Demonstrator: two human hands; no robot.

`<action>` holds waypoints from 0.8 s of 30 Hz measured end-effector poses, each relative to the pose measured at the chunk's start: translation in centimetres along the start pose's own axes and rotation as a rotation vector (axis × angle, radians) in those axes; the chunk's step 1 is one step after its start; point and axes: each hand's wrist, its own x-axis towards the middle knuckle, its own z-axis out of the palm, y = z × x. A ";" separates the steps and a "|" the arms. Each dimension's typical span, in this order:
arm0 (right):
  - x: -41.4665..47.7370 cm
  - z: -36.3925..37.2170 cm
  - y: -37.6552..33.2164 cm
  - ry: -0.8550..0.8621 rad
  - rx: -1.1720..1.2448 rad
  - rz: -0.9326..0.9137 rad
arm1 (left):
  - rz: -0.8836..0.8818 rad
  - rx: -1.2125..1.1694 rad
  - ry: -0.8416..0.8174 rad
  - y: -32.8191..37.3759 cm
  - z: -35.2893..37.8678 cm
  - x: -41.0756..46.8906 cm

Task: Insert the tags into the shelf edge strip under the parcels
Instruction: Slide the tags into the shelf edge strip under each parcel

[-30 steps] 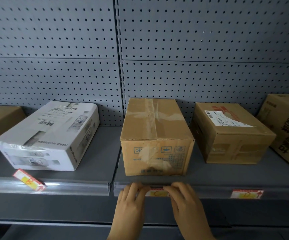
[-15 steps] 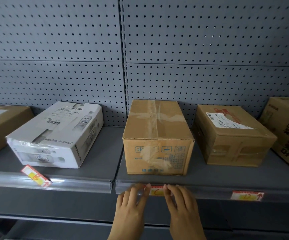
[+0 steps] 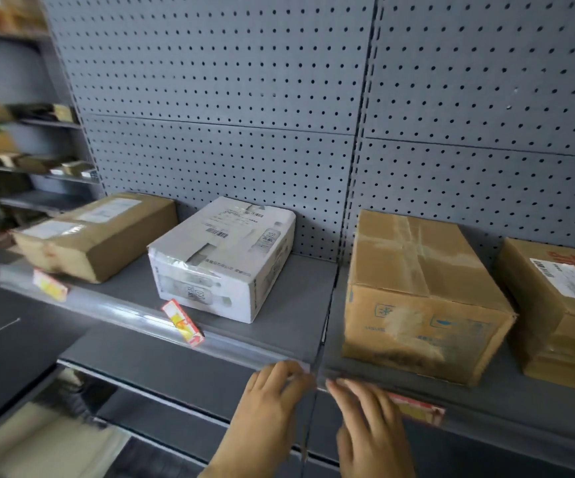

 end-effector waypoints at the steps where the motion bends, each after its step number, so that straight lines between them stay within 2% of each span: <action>1: 0.5 1.2 -0.9 0.013 0.023 -0.020 | -0.006 0.013 0.019 -1.5 -1.1 -0.3; 7: 4.1 9.7 -6.9 0.144 0.078 -0.085 | 0.000 0.106 0.077 -11.8 -7.7 -0.4; 13: 7.7 16.3 -13.2 0.291 0.028 0.038 | 0.182 0.140 0.068 -19.0 -10.4 1.3; 19: 8.7 16.3 -15.3 0.162 -0.008 0.071 | 0.339 0.220 -0.051 -21.6 -11.0 1.9; 24: 9.4 16.3 -15.9 0.120 -0.070 0.132 | 0.313 0.240 -0.123 -22.1 -11.4 3.1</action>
